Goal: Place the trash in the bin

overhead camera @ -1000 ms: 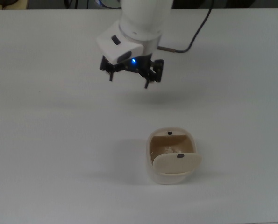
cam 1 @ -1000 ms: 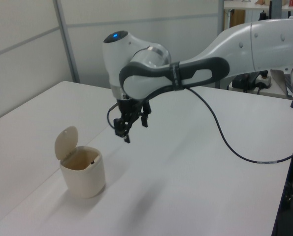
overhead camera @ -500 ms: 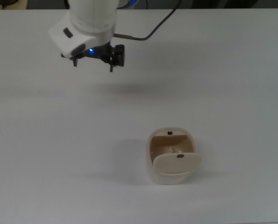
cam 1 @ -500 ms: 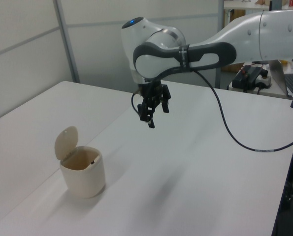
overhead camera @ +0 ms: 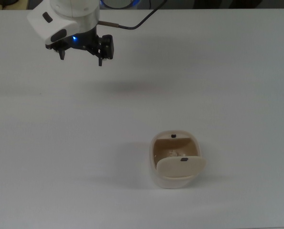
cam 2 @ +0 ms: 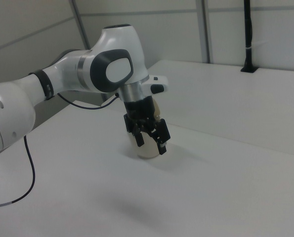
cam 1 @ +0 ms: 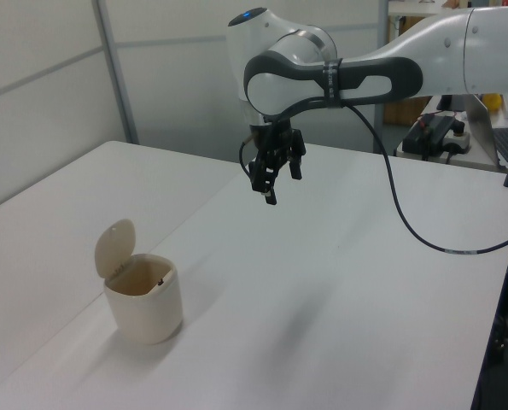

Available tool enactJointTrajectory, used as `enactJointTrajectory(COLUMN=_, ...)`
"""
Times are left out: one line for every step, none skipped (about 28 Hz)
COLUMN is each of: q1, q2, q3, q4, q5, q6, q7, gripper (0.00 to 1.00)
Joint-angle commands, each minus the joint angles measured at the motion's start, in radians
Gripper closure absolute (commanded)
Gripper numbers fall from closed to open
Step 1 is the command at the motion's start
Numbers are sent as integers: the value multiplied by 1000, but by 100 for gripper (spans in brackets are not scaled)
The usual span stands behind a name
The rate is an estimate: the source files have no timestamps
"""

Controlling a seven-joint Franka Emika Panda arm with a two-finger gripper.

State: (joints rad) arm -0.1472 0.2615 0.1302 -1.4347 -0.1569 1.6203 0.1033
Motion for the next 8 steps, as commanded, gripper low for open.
enactJointTrajectory(q1=-3, q2=-27, q3=-4, q4=-15, q5=27, q6=-34, q7=-27, gripper=0)
enactJointTrajectory(q1=-5, q2=-27, q3=-4, q4=-15, q5=27, q6=-34, q7=-25, gripper=0)
enactJointTrajectory(q1=-6, q2=-27, q3=-4, q4=-15, q5=27, q6=-34, q7=-25, gripper=0)
enactJointTrajectory(q1=-8, q2=-27, q3=-4, q4=-15, q5=27, q6=-34, q7=-25, gripper=0)
enactJointTrajectory(q1=-8, q2=-27, q3=-3, q4=-15, q5=27, q6=-34, q7=-25, gripper=0)
enactJointTrajectory(q1=-8, q2=-27, q3=-3, q4=-15, q5=27, q6=-34, q7=-25, gripper=0)
enactJointTrajectory(q1=-8, q2=-27, q3=-3, q4=-15, q5=27, q6=-34, q7=-25, gripper=0)
enactJointTrajectory(q1=-8, q2=-27, q3=-3, q4=-16, q5=27, q6=-34, q7=-25, gripper=0)
